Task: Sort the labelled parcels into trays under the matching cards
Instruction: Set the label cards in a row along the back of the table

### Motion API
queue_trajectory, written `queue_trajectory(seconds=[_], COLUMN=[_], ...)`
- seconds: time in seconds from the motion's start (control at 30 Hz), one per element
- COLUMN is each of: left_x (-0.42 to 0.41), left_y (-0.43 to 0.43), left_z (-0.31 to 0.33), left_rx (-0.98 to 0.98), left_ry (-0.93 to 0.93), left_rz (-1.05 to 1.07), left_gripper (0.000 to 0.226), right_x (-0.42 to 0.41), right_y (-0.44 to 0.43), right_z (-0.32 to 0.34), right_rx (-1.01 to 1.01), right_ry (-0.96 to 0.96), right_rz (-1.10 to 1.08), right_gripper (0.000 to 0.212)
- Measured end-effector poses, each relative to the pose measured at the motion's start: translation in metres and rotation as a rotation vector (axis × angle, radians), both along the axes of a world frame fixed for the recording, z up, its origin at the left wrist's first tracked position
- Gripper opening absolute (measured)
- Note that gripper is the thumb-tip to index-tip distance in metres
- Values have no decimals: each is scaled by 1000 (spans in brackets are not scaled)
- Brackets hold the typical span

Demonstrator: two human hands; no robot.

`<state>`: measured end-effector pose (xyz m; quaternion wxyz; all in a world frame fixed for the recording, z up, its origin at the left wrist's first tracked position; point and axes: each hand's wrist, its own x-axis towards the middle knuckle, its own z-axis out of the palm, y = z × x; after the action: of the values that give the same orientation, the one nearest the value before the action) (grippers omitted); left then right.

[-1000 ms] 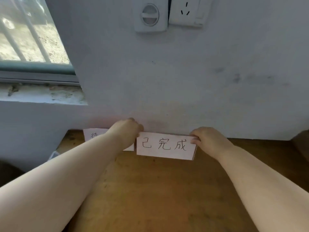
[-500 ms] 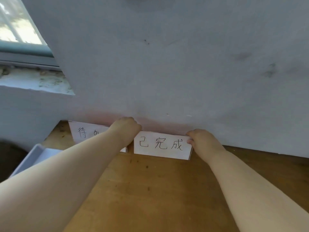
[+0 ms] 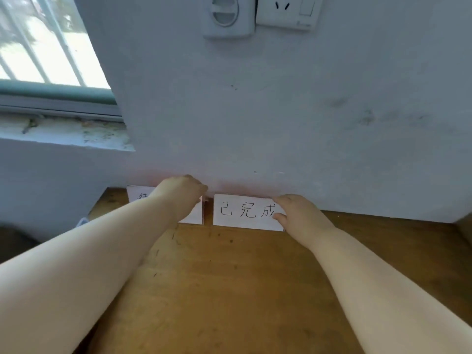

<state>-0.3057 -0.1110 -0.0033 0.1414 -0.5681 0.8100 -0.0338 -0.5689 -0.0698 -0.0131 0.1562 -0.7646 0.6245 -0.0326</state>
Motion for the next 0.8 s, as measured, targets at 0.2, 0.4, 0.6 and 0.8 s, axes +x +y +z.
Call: queue_trajectory(seconds=[0.2,0.4,0.6,0.8], left_x=[64,176,267,305], left_y=[92,175,230,265], left_z=[43,65,30,4], left_rx=[-32,-24,61,156], left_ry=[179,246,216,255], left_rz=[-58,-23,91,131], left_gripper=[46,39,39,34], right_x=[82,189,280,312], right_y=[82,159,218,246], right_z=[39,64,55,32], right_rx=[-33,-98,12,130], right_ry=[-83,-176,-183,-125], right_rz=[37,115,226,185], right_gripper=[45,45,43,45])
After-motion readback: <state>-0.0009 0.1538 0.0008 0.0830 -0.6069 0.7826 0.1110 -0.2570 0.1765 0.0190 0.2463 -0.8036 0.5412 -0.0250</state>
